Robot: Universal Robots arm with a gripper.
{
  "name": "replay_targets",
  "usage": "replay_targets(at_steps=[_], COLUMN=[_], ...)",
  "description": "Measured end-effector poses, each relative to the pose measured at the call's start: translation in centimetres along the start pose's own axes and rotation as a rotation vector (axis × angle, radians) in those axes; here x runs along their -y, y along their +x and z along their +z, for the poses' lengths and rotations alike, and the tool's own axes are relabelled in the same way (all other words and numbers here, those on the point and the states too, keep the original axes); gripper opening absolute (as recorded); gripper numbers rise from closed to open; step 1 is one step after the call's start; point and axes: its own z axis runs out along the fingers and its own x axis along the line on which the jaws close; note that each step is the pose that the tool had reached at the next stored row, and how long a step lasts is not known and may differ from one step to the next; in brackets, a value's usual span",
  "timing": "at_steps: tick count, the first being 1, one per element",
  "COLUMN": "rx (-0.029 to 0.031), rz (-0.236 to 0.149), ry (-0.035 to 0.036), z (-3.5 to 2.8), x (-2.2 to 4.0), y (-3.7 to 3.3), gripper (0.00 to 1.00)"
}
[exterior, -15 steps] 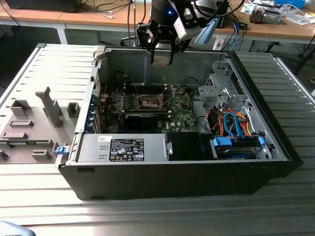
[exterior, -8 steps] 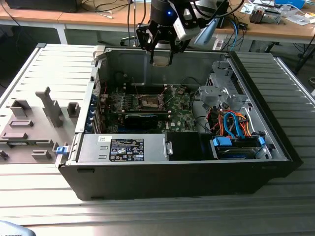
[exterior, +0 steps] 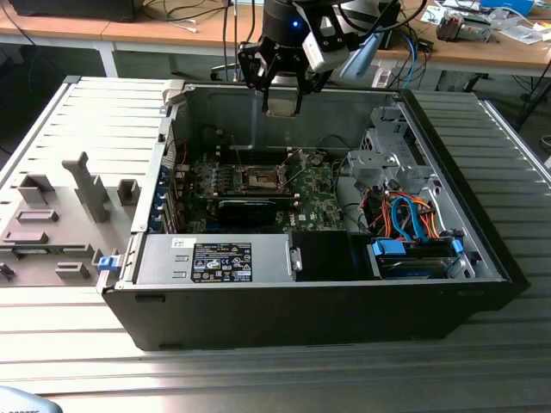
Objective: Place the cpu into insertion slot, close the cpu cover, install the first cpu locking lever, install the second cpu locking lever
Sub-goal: 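Place the cpu into insertion slot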
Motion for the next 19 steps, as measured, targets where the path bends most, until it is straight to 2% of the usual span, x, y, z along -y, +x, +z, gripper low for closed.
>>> replay_targets(at_steps=[8,10,19], rx=[-0.0001,0.0001,0.0], rz=[0.0,0.0,0.0], ry=[0.0001,0.0005,0.0005], z=[0.13,0.58,0.77], x=[0.01,0.05,0.07], y=[0.06,0.09,0.09], gripper=[0.55,0.55,0.55])
